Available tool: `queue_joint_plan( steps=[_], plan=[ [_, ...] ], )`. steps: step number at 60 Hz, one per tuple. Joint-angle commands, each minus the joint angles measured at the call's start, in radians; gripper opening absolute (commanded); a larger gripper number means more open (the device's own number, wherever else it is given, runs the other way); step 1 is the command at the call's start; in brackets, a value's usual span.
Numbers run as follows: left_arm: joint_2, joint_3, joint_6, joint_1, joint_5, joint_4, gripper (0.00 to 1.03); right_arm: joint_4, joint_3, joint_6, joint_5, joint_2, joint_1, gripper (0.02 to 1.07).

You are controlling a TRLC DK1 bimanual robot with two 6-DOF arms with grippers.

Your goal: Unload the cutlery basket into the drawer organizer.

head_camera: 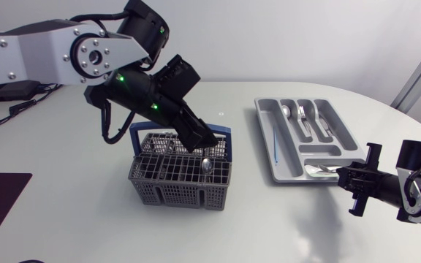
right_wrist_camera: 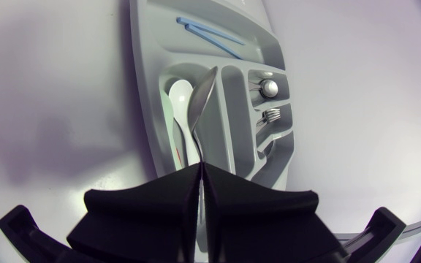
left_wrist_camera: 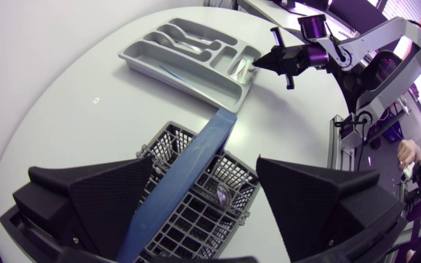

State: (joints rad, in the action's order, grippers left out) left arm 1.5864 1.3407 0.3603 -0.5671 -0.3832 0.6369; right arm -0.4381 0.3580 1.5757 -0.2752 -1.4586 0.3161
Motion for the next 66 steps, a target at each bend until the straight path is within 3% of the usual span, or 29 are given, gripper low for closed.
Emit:
queue_joint_plan(
  steps=[1,19,26,31,35,44,52,66],
  plan=[
    [-0.031,-0.02,0.006,-0.013,0.006,0.032,0.99,-0.05,-0.014,0.015,0.019,-0.043,-0.006,0.1],
    [-0.049,-0.015,0.034,-0.013,0.024,0.041,0.99,-0.137,-0.027,-0.028,0.033,-0.071,-0.045,0.15],
    [-0.062,-0.015,0.04,-0.013,0.041,0.041,0.99,-0.163,-0.04,-0.028,0.044,-0.078,-0.048,0.46],
    [-0.074,-0.014,0.043,-0.008,0.044,0.043,0.98,-0.165,-0.044,-0.028,0.045,-0.075,-0.048,0.57],
    [-0.083,-0.011,0.048,-0.005,0.047,0.053,0.98,-0.163,-0.047,-0.031,0.045,-0.055,-0.046,0.74],
    [-0.109,-0.011,0.068,0.003,0.049,0.087,0.98,-0.151,-0.056,-0.048,0.039,0.023,-0.038,0.87],
    [-0.141,-0.035,0.083,0.001,0.047,0.107,0.97,-0.085,-0.051,-0.066,0.014,0.124,-0.009,0.89],
    [-0.161,-0.123,0.17,-0.054,0.055,0.136,0.93,0.134,-0.008,-0.194,-0.059,0.322,0.023,0.92]
  ],
)
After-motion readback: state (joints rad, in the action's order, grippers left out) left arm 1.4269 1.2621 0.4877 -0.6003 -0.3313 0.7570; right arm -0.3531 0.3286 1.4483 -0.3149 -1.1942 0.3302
